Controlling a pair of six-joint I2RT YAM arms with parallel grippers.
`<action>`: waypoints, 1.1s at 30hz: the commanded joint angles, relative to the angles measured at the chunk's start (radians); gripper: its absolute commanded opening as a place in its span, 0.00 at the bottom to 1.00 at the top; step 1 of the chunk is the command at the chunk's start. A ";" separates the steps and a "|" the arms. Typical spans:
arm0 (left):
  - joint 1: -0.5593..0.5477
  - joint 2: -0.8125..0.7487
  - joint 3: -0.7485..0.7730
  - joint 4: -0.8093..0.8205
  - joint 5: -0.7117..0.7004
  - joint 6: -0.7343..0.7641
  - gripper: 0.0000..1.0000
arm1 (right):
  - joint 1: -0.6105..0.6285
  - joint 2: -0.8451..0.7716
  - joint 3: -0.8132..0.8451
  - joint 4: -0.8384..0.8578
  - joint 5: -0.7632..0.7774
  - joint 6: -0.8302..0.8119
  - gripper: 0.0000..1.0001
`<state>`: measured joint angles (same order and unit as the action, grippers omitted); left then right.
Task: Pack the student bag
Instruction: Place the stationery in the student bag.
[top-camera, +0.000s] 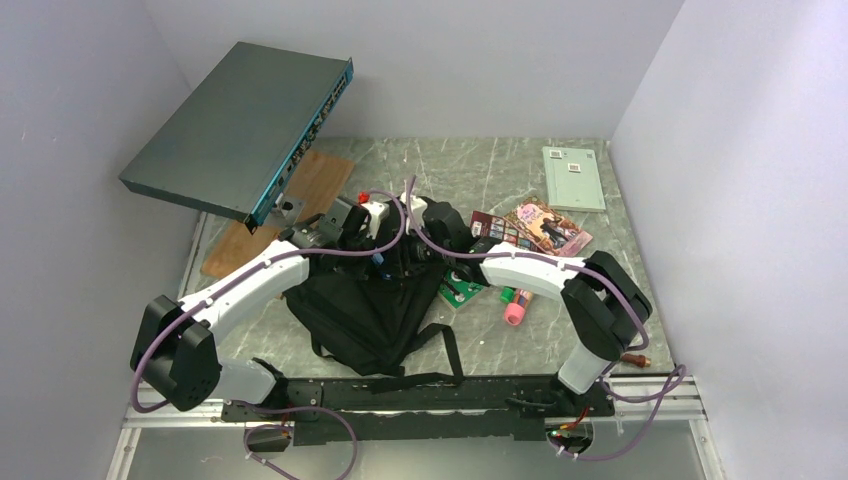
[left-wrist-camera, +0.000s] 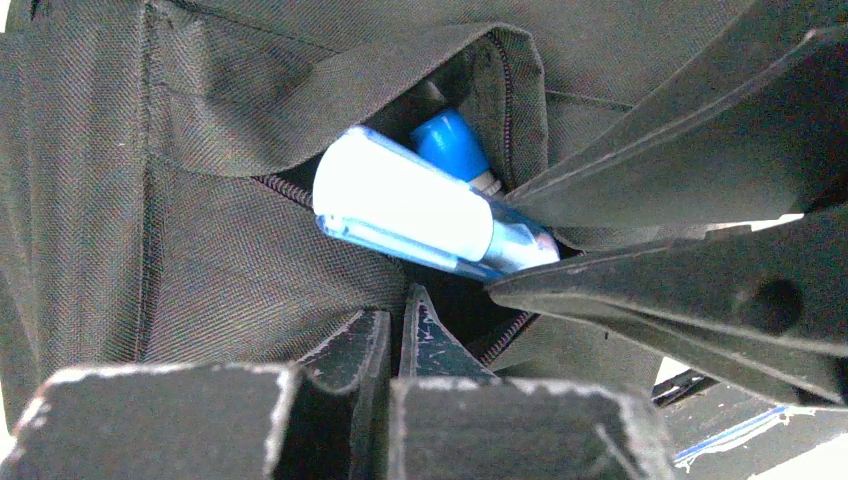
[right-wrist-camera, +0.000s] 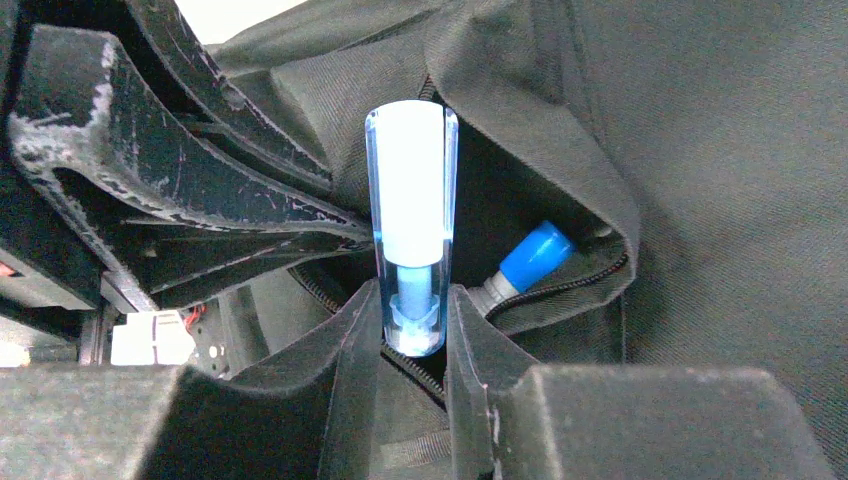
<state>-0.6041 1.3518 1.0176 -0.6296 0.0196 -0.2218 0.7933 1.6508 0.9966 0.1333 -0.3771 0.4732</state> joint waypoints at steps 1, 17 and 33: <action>-0.005 -0.030 0.008 0.044 -0.007 0.027 0.00 | 0.014 0.006 0.033 0.025 -0.001 0.011 0.18; -0.005 0.001 0.019 0.044 -0.003 0.028 0.00 | 0.016 -0.044 -0.035 -0.012 0.077 0.061 0.43; -0.005 -0.010 0.022 0.041 0.002 0.028 0.00 | -0.033 -0.351 -0.074 -0.460 0.685 0.168 0.51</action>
<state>-0.6041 1.3567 1.0176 -0.6292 0.0200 -0.2218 0.7952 1.3674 0.9463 -0.1295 0.0074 0.5327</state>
